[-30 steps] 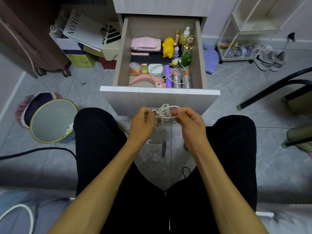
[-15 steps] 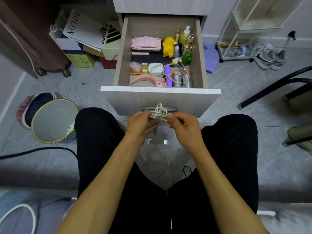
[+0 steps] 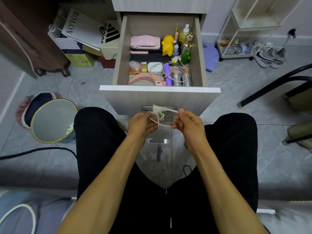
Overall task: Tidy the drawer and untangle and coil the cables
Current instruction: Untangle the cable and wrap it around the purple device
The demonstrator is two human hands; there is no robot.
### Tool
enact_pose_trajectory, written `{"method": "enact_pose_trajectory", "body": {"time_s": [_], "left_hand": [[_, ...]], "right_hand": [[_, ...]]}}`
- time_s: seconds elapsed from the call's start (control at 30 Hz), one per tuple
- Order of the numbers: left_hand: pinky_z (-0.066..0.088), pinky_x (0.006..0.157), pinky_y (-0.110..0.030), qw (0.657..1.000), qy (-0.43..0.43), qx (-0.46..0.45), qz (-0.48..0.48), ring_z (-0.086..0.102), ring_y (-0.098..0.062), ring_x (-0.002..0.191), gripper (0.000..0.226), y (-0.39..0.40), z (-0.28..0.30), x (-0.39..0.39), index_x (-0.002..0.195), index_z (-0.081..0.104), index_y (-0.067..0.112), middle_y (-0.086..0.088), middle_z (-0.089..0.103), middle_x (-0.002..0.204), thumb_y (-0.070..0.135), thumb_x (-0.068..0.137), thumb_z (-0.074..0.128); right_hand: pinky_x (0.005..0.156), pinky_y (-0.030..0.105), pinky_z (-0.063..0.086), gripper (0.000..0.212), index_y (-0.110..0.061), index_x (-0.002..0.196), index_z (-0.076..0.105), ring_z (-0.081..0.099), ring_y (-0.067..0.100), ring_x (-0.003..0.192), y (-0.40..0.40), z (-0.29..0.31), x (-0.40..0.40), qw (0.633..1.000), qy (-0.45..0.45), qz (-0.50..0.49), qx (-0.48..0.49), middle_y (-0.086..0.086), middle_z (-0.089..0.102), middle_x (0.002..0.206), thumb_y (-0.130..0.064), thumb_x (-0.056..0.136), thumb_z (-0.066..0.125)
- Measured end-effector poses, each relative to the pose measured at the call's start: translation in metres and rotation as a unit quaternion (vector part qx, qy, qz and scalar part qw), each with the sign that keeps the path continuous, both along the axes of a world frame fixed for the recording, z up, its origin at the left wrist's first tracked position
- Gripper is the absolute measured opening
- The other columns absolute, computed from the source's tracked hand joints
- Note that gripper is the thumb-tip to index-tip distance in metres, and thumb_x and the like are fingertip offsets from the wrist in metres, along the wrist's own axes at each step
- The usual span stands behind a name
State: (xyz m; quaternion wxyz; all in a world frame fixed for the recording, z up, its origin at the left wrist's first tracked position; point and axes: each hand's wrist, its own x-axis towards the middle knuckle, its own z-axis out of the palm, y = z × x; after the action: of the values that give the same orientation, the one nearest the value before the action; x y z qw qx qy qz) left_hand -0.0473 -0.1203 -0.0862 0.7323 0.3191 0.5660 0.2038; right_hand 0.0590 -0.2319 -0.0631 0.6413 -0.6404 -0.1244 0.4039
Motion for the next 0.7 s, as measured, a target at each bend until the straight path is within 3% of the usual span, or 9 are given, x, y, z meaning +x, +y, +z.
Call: {"method": "enact_pose_trajectory", "body": {"time_s": [0.13,0.23,0.33,0.4,0.5,0.6,0.7], "left_hand": [[0.059,0.071,-0.032,0.992,0.002,0.093,-0.082,0.074,-0.023,0.080,0.009,0.001,0.014,-0.010,0.091,0.062,0.009,-0.008,0.075,0.082,0.017,0.096,0.060],[0.058,0.074,-0.028,0.976,0.030,0.164,-0.139,0.074,-0.018,0.081,0.012,0.002,0.021,-0.019,0.091,0.065,0.007,-0.005,0.076,0.083,0.018,0.094,0.064],[0.057,0.072,-0.028,0.963,0.033,0.206,-0.173,0.072,-0.020,0.081,0.011,0.000,0.026,-0.025,0.089,0.067,0.006,-0.009,0.075,0.084,0.016,0.094,0.064],[0.058,0.074,-0.028,0.956,0.027,0.223,-0.189,0.072,-0.020,0.080,0.011,-0.001,0.030,-0.029,0.087,0.068,0.007,-0.009,0.075,0.083,0.015,0.093,0.064],[0.058,0.072,-0.027,0.948,0.014,0.251,-0.196,0.071,-0.017,0.077,0.009,-0.001,0.037,-0.032,0.086,0.069,0.008,-0.003,0.074,0.079,0.014,0.092,0.065],[0.056,0.069,-0.024,0.939,0.007,0.279,-0.199,0.071,-0.015,0.076,0.008,0.000,0.041,-0.033,0.085,0.071,0.013,0.001,0.074,0.077,0.013,0.091,0.066],[0.055,0.068,-0.023,0.940,-0.009,0.288,-0.182,0.071,-0.014,0.074,0.009,0.003,0.046,-0.033,0.085,0.072,0.014,0.002,0.074,0.075,0.010,0.091,0.066]], "right_hand": [[0.073,0.039,0.058,0.030,-0.008,0.080,0.057,0.059,0.019,0.055,0.006,-0.004,0.015,0.981,0.162,-0.102,-0.021,0.001,0.048,0.055,-0.022,0.103,0.045],[0.069,0.035,0.058,0.024,-0.006,0.085,0.059,0.063,0.020,0.061,0.007,-0.008,0.018,0.978,0.180,-0.093,-0.047,0.004,0.057,0.062,-0.018,0.101,0.047],[0.072,0.036,0.059,0.021,-0.006,0.084,0.062,0.067,0.024,0.071,0.005,-0.010,0.013,0.986,0.110,-0.022,-0.122,0.009,0.067,0.073,-0.019,0.098,0.053],[0.076,0.037,0.058,0.023,-0.007,0.087,0.066,0.068,0.022,0.077,0.002,-0.013,0.011,0.976,-0.011,0.050,-0.212,0.010,0.072,0.084,-0.026,0.095,0.058],[0.079,0.031,0.050,0.030,-0.013,0.107,0.062,0.062,0.013,0.090,-0.004,-0.016,0.006,0.934,-0.202,0.110,-0.275,-0.005,0.064,0.101,-0.036,0.089,0.065],[0.088,0.028,0.050,0.033,-0.020,0.121,0.059,0.058,0.005,0.098,-0.002,-0.008,0.005,0.943,-0.266,0.129,-0.156,-0.010,0.061,0.114,-0.027,0.090,0.066],[0.097,0.028,0.050,0.035,-0.025,0.125,0.059,0.060,0.000,0.109,0.004,0.000,0.002,0.957,-0.197,0.207,-0.045,-0.013,0.066,0.118,-0.022,0.091,0.065]]}}
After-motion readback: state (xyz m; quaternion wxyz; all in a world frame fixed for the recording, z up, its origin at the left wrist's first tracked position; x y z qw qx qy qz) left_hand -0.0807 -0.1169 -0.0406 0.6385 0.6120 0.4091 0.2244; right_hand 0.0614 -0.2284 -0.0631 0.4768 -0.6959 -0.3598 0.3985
